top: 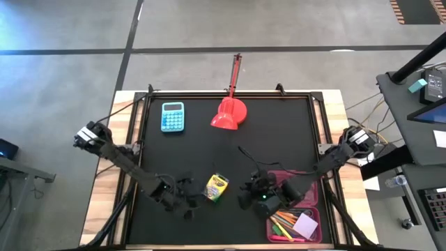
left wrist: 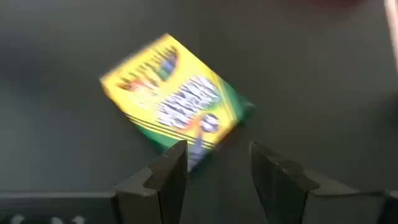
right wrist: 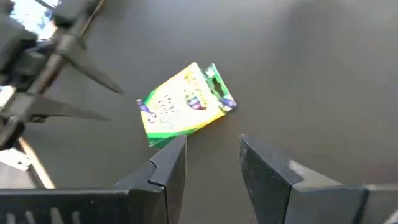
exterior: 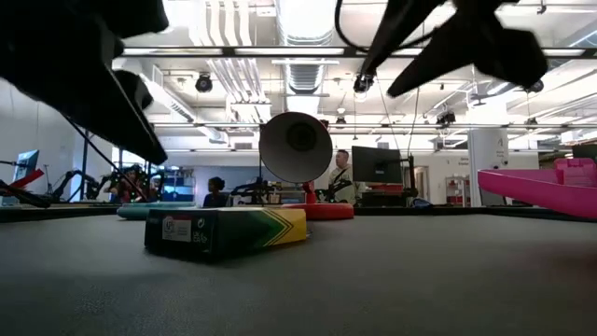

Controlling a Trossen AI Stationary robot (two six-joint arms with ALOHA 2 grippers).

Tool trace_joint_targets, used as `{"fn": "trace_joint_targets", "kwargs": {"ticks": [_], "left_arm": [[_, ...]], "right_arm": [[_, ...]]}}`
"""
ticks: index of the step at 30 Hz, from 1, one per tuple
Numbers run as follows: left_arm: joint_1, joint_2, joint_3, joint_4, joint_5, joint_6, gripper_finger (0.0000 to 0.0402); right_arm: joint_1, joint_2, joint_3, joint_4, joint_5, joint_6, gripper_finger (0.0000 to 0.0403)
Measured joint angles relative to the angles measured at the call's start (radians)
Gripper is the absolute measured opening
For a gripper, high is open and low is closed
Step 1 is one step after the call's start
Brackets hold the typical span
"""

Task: Pack school essentials
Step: Put the yellow crayon box into the pink supply box

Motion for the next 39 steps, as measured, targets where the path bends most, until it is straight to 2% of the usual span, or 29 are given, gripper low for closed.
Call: {"fn": "trace_joint_targets", "kwargs": {"ticks": [2, 4, 7, 12, 19, 26, 33, 39], "left_arm": [[-0.025, 0.002, -0.014, 0.000, -0.129, -0.001, 0.0155], [-0.028, 0.006, -0.031, 0.023, -0.194, -0.023, 0.0155], [-0.025, 0.020, -0.070, 0.082, -0.196, -0.077, 0.0155], [-0.024, 0.056, -0.086, 0.195, -0.213, -0.089, 0.0155], [-0.024, 0.131, -0.089, 0.200, -0.208, -0.114, 0.0155], [-0.038, 0.170, -0.088, 0.210, -0.176, -0.170, 0.0155], [-0.066, 0.169, -0.103, 0.193, -0.124, -0.169, 0.0155], [-0.063, 0.165, -0.111, 0.196, -0.122, -0.168, 0.0155]], "right_arm": [[-0.021, -0.001, -0.017, 0.062, -0.019, -0.021, 0.0134], [-0.049, -0.003, -0.034, 0.123, -0.064, -0.059, 0.0134], [-0.096, 0.008, -0.060, 0.191, -0.143, -0.120, 0.0134], [-0.143, 0.008, -0.066, 0.217, -0.175, -0.183, 0.0134], [-0.199, 0.008, -0.109, 0.244, -0.255, -0.210, 0.0134], [-0.247, 0.008, -0.199, 0.442, -0.380, -0.266, 0.0134], [-0.275, 0.008, -0.243, 0.522, -0.462, -0.317, 0.0149], [-0.291, 0.008, -0.265, 0.663, -0.485, -0.419, 0.0168]]}}
